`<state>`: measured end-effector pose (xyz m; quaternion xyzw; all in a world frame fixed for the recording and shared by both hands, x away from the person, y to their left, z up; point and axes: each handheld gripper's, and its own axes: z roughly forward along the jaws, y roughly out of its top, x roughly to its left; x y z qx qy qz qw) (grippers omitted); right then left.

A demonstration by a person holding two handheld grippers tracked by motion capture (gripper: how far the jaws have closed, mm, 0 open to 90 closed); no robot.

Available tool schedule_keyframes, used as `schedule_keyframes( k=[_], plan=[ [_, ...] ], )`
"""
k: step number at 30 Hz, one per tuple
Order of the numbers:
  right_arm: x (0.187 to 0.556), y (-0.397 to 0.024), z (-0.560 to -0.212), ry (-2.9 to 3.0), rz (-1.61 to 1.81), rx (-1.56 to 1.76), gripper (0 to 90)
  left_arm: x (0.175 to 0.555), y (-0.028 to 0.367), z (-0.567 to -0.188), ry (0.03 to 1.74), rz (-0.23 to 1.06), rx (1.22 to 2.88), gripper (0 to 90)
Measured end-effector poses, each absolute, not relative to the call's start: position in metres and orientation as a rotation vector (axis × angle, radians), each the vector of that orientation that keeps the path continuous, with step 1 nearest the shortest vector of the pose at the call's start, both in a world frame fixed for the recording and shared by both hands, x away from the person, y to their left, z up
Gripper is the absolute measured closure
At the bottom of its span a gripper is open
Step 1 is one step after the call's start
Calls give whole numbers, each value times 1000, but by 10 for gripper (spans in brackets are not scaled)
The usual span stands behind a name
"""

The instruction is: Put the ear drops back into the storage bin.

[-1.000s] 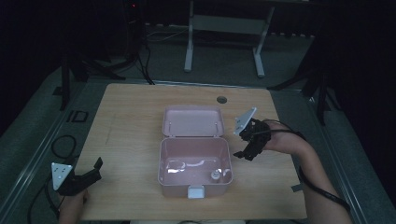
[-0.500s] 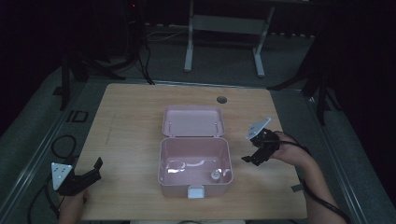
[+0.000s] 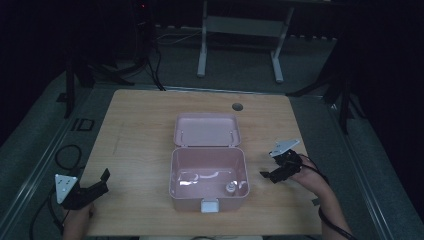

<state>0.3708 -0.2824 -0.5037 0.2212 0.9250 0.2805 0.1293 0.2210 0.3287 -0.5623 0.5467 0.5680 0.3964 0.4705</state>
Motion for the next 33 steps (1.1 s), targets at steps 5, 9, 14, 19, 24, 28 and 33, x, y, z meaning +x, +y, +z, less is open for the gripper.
schedule_keyframes(
  k=[5, 9, 14, 19, 24, 28, 33],
  plan=[
    [369, -292, -514, 2580, 885, 723, 140, 221, 329, -562, 1392, 971, 1338, 4],
    [366, -299, -522, 2501, 918, 781, 140, 221, 329, -562, 1392, 971, 1338, 5],
    [362, -309, -528, 2379, 976, 857, 140, 221, 329, -562, 1392, 972, 1338, 5],
    [359, -318, -537, 2316, 1007, 948, 140, 221, 329, -562, 1393, 972, 1338, 4],
    [354, -324, -545, 2235, 1034, 1049, 139, 221, 329, -562, 1393, 972, 1338, 5],
    [351, -327, -549, 2161, 1022, 1102, 137, 221, 329, -562, 1393, 972, 1337, 5],
    [348, -333, -552, 2065, 1026, 1203, 139, 221, 329, -562, 1393, 973, 1336, 5]
  ],
)
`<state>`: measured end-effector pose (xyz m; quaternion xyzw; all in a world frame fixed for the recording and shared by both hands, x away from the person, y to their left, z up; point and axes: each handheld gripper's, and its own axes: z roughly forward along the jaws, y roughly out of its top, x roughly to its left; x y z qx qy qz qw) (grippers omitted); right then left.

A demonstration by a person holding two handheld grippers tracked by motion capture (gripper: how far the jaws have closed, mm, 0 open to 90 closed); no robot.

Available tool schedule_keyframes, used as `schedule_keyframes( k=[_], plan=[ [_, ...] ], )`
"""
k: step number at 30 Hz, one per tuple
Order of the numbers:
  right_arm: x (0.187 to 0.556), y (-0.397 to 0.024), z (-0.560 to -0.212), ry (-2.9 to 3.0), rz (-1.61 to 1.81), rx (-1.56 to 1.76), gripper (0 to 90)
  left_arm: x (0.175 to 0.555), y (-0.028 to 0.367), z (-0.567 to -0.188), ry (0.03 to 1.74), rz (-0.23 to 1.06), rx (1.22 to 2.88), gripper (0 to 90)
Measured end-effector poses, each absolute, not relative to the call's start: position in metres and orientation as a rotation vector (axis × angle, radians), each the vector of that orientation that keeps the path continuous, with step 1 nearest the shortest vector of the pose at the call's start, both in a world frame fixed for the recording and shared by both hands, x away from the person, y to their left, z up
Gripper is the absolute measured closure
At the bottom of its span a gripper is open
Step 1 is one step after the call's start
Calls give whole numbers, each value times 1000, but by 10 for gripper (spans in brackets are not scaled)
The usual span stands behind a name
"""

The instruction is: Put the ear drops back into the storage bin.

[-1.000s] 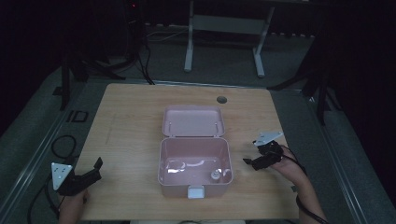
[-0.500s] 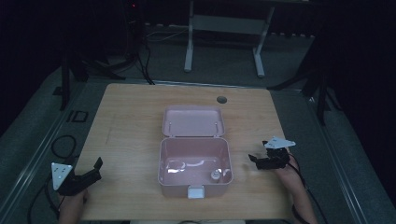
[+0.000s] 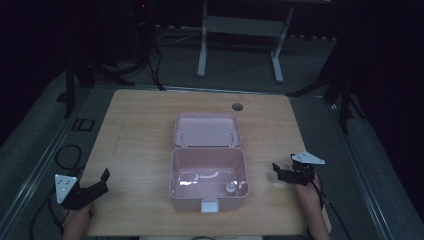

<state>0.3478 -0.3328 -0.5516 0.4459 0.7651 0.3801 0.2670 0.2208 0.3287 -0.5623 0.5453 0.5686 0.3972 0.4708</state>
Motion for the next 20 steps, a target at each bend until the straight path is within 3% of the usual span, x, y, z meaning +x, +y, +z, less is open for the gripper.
schedule_keyframes(
  k=[20],
  plan=[
    [344, -342, -553, 1950, 1088, 1314, 140, 221, 329, -562, 1394, 969, 1337, 5]
  ],
)
